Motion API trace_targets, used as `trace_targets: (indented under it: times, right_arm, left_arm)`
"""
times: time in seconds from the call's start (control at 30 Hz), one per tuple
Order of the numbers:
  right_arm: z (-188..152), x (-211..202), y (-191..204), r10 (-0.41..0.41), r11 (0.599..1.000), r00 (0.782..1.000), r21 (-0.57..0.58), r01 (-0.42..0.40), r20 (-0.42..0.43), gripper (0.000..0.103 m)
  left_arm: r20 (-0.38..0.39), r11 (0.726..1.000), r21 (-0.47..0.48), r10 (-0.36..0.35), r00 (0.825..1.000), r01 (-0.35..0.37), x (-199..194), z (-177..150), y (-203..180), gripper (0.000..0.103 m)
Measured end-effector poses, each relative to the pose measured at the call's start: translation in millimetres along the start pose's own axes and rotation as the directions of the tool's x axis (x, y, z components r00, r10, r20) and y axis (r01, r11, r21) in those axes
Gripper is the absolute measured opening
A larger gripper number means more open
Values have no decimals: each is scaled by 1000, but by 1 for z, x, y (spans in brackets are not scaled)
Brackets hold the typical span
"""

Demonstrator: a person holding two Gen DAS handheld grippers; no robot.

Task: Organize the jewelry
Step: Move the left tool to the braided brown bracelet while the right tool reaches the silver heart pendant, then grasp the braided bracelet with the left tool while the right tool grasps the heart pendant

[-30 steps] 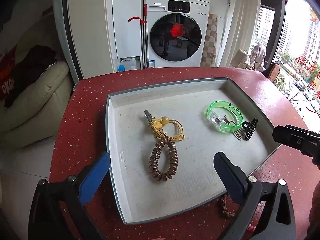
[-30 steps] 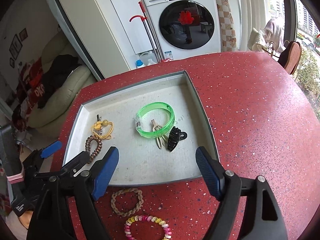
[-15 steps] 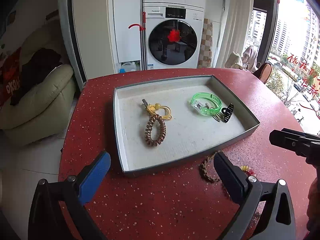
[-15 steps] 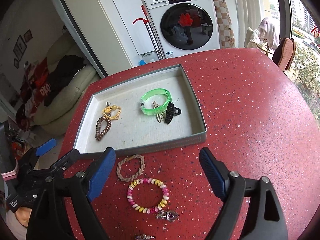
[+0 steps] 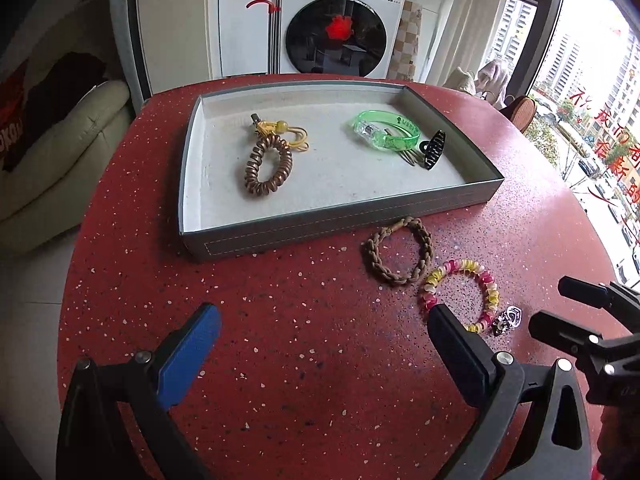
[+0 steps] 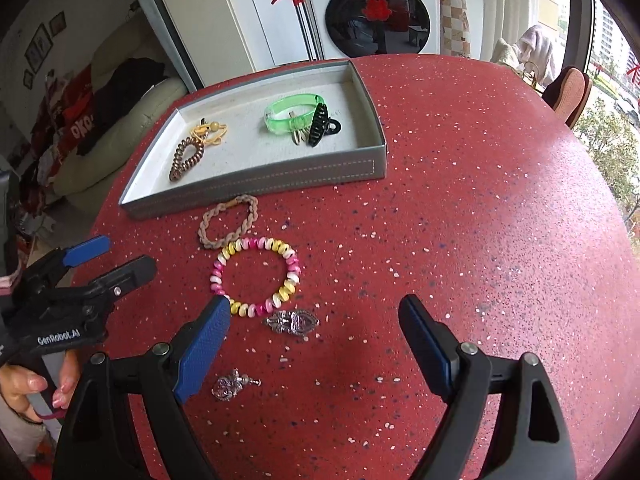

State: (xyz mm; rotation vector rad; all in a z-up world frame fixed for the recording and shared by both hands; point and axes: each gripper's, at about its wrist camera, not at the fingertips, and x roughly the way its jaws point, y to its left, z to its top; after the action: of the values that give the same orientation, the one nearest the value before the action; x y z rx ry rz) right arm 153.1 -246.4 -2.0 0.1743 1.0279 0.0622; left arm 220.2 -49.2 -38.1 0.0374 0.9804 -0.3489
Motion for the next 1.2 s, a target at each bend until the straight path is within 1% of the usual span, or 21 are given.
trace_targets:
  times: [0.13,0.2,0.37,0.5,0.53,0.63,0.7,0.9,0.93,0.97,1.0,1.03,1.1,1.13,1.2]
  right_arm:
    - [-9,3,5,-16,998,1000,-65,16,-11,87]
    - [-10,6,9,-22,995,1000,-94,21,-11,85]
    - [-13,14,18,-29,987,1000,-156,27,-12,76]
    - [-15,20,20,-27,984,1000,-176,24,-14,69]
    - [-15,22,21,-25,983,1000,-181,22,-14,67]
    - [-16,26,24,-25,980,1000,-197,23,-7,59]
    - [-16,27,25,-33,977,999,-210,34,5,57]
    - [-16,28,28,-42,974,999,-221,47,28,45]
    - [-16,28,28,-47,974,998,-222,52,32,44]
    - [-17,28,28,-51,973,998,-224,57,34,41]
    - [-16,27,27,-53,973,998,-225,60,38,38]
    - [-16,27,26,-50,974,998,-221,58,41,33]
    - [-16,26,24,-40,977,998,-209,48,43,31]
    - [-16,25,23,-36,977,998,-206,45,44,27]
    - [-16,24,23,-29,978,998,-203,38,47,7]
  left_arm:
    - [-15,999,-38,3,1000,-3,9,2,-2,103]
    - [-19,999,-52,11,1000,-12,12,4,-3,103]
    - [-35,994,-105,23,999,-27,21,9,-4,103]
    - [-61,989,-136,45,997,-52,30,12,-5,102]
    - [-57,988,-142,54,997,-61,31,12,-5,102]
    - [-52,986,-154,64,997,-72,33,14,-8,101]
    - [-50,984,-158,77,996,-84,34,15,-11,98]
    - [-51,980,-154,117,992,-124,41,20,-25,97]
    - [-50,980,-147,126,991,-132,42,20,-27,95]
    - [-47,980,-136,141,989,-146,42,21,-30,88]
    - [-50,979,-122,156,987,-161,43,22,-34,87]
    - [-52,979,-113,162,985,-167,45,23,-36,87]
    - [-51,979,-97,174,983,-178,45,23,-39,80]
    - [-47,980,-88,174,984,-178,44,23,-41,76]
    - [-42,982,-72,170,985,-172,43,23,-43,69]
